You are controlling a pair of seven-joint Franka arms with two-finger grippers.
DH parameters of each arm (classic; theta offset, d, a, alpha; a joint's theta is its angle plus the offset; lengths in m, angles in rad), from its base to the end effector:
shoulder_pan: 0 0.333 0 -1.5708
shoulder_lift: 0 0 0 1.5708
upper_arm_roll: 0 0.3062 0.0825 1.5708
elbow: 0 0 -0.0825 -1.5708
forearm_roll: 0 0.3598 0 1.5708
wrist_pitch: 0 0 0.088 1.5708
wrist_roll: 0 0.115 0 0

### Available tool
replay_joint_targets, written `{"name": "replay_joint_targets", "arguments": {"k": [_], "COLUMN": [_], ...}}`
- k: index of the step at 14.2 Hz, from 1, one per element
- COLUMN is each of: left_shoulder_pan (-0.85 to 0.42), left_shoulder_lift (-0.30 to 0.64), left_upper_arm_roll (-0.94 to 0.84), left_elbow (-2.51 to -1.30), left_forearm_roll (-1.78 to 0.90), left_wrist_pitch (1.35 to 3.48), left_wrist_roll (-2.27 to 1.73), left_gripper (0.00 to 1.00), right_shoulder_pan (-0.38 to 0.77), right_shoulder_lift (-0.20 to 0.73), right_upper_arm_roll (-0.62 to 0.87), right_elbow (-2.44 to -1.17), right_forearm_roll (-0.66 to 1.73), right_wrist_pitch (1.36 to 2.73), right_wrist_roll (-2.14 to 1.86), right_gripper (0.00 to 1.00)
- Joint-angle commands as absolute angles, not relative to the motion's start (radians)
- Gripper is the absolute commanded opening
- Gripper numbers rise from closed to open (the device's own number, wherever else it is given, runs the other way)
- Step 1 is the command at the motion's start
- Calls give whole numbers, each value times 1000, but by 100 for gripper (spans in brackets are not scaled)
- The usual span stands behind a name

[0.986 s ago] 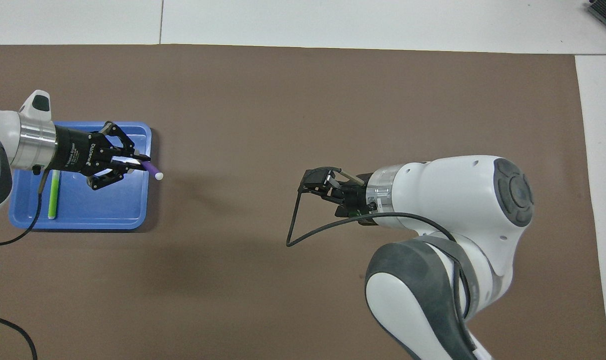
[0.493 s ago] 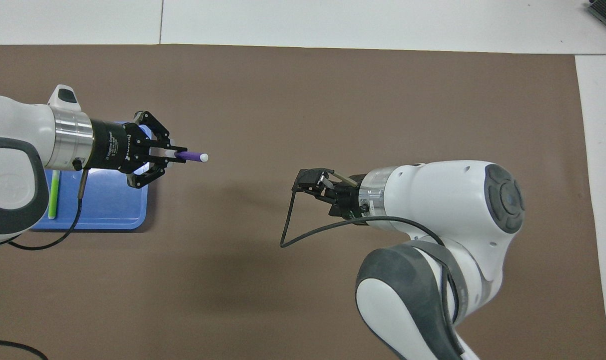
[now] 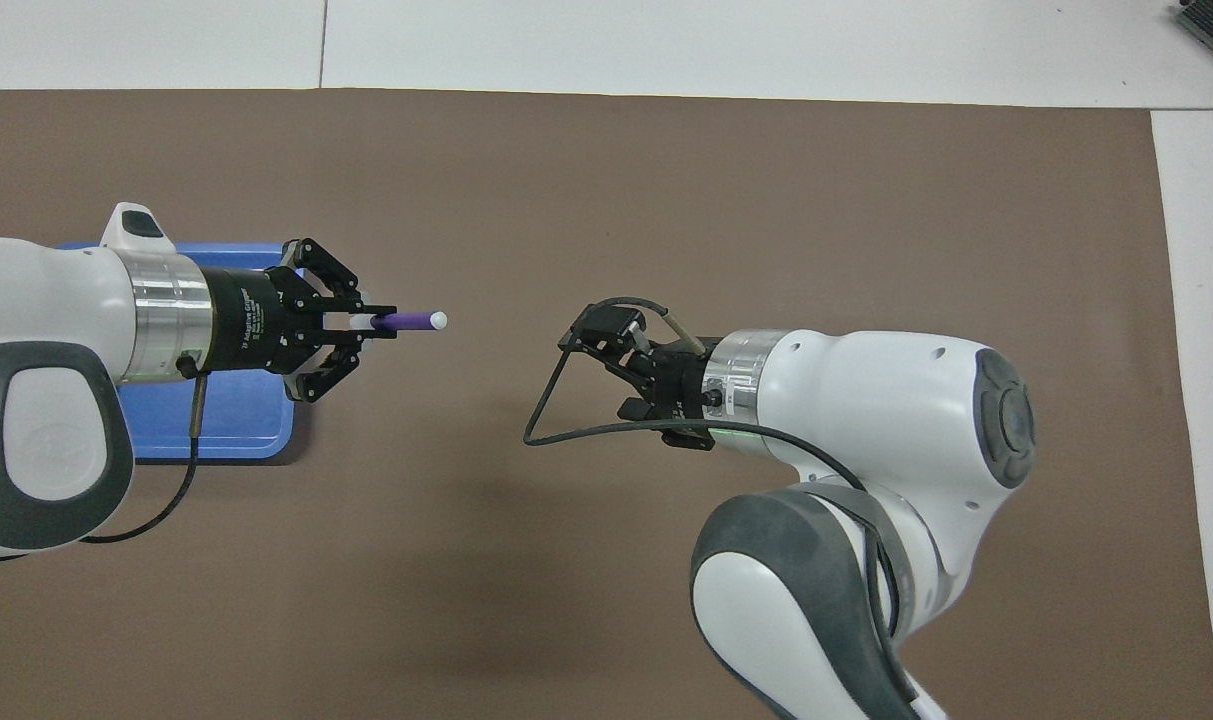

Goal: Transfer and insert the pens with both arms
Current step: 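Carry the purple pen toward the right gripper with the left gripper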

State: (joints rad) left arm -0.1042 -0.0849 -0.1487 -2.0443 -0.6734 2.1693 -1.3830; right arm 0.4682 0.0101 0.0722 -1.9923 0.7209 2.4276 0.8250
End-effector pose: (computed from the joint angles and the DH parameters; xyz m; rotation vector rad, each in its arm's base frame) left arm 0.5099 -0.1629 0.4993 1.9175 1.7150 -0.3775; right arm 0.4905 0.3009 0.4963 -2.2742 0.8820 0.0649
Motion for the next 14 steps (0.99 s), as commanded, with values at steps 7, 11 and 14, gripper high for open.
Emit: {"name": "replay_joint_targets", "arguments": {"k": [7, 11, 14], "left_shoulder_pan": [-221, -225, -232], "left_shoulder_lift": [-198, -209, -210], "left_upper_arm_roll": [-138, -140, -140], "left_elbow": [-2190, -2195, -2194], "left_forearm_roll": [-689, -689, -689], "left_wrist_pitch": [2281, 2284, 2286], "left_wrist_roll": [-1499, -1526, -1539], "left_gripper": [0, 0, 0], "right_shoulder_pan": [595, 633, 635], "right_shoulder_lift": [93, 117, 123], "right_upper_arm_roll": [72, 72, 72], "right_elbow": [-1887, -1887, -1884], "right_forearm_roll": [732, 732, 732], "right_wrist_pitch": [2601, 2640, 2642], "right_wrist_roll": [942, 942, 942], "right_gripper": [100, 100, 95]}}
